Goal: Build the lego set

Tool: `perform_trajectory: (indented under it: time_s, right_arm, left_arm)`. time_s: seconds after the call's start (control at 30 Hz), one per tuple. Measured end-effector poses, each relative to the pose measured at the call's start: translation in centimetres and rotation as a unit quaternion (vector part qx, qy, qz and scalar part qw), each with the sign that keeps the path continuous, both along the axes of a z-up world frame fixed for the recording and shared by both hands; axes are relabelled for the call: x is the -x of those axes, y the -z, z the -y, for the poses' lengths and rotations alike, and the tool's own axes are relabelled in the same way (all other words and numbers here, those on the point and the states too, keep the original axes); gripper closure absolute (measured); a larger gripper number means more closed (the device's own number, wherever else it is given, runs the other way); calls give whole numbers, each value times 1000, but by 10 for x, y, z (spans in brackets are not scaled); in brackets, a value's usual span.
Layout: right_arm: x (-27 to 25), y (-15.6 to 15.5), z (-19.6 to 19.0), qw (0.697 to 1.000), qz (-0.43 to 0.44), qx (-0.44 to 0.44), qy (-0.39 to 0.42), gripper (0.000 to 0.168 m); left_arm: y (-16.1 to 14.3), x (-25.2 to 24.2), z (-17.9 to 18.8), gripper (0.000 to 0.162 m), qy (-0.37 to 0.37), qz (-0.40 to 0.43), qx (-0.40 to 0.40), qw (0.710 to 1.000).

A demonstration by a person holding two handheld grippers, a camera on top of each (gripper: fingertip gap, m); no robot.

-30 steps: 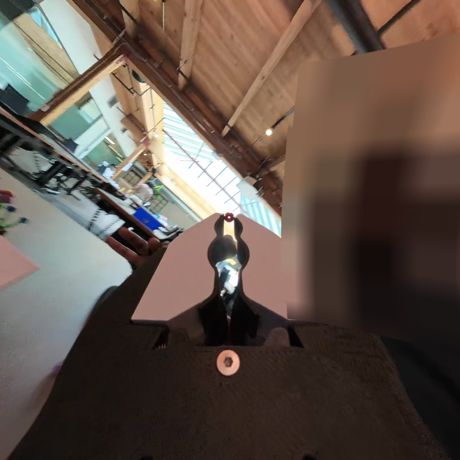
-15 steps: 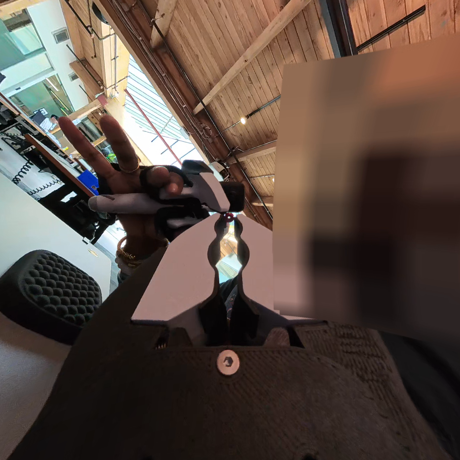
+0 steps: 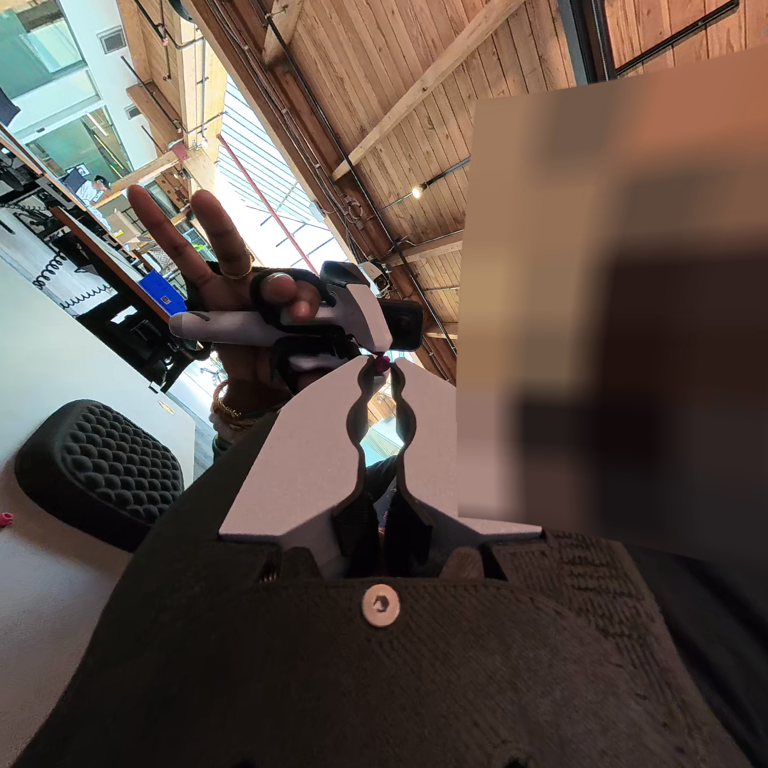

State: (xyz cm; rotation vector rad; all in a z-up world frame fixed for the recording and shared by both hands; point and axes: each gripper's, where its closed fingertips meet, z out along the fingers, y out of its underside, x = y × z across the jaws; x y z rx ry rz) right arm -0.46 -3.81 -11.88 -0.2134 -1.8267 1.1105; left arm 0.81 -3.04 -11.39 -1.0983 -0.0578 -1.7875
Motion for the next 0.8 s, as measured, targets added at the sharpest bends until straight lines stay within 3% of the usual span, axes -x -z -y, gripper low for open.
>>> perform_trajectory:
  time_s: [0.33,0.4,0.47,0.53,0.67,0.73,0.8]
  right_arm:
    - [-3,7,-1,999,36,-21,-6,161]
    - [-11,11,-9,998,60,-21,-2,161]
    - [-26,30,-20,992,126,-24,-5,161]
    - [-41,64,-39,971,234,-31,20,161]
    - [-61,135,-86,904,404,-81,117,161]
    - [-63,153,-91,884,444,-75,127,161]
    - [-64,167,-96,862,482,-76,138,161]
  left_arm:
    - [9,-3,-3,153,2,-30,7,1000]
    - [12,3,-4,146,-27,-71,6,997]
    - [19,17,-6,137,-93,-162,11,982]
    - [31,40,-6,129,-179,-292,24,939]
    - [61,96,1,120,-301,-522,83,794]
    - [66,102,8,117,-300,-568,87,761]
    - [71,100,9,116,-291,-589,81,750]
